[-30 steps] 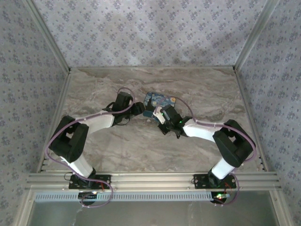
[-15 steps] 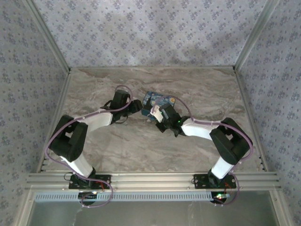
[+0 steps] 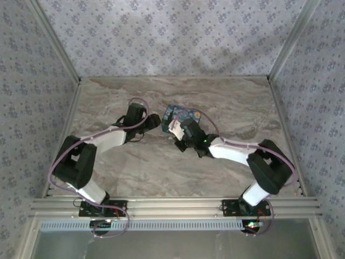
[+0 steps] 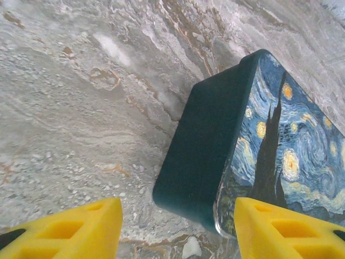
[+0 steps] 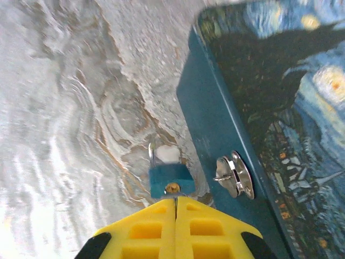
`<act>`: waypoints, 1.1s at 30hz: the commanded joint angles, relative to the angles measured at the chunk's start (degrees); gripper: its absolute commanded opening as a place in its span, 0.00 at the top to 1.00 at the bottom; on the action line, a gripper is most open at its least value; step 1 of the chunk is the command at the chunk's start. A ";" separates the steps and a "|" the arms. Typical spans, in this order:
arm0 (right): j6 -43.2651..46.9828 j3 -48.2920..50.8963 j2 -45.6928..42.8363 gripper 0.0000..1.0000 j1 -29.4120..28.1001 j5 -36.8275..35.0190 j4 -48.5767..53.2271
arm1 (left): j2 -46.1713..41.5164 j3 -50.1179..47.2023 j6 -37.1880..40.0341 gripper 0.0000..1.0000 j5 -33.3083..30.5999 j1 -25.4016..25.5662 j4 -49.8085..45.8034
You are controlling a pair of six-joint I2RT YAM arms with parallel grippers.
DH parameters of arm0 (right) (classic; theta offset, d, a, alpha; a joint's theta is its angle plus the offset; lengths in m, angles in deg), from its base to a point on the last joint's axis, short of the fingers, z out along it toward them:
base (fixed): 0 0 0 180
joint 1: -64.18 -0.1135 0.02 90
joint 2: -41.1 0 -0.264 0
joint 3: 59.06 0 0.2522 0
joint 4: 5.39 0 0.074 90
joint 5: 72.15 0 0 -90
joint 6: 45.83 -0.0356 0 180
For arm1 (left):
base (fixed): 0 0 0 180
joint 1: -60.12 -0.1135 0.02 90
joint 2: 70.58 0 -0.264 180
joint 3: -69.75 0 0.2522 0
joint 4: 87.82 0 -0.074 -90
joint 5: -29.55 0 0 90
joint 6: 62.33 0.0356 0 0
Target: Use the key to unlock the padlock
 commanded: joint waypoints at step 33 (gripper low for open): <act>-35.66 9.96 -28.37 1.00 29.27 -8.02 22.39 | -19.10 -13.50 0.17 0.02 -4.17 4.11 -1.26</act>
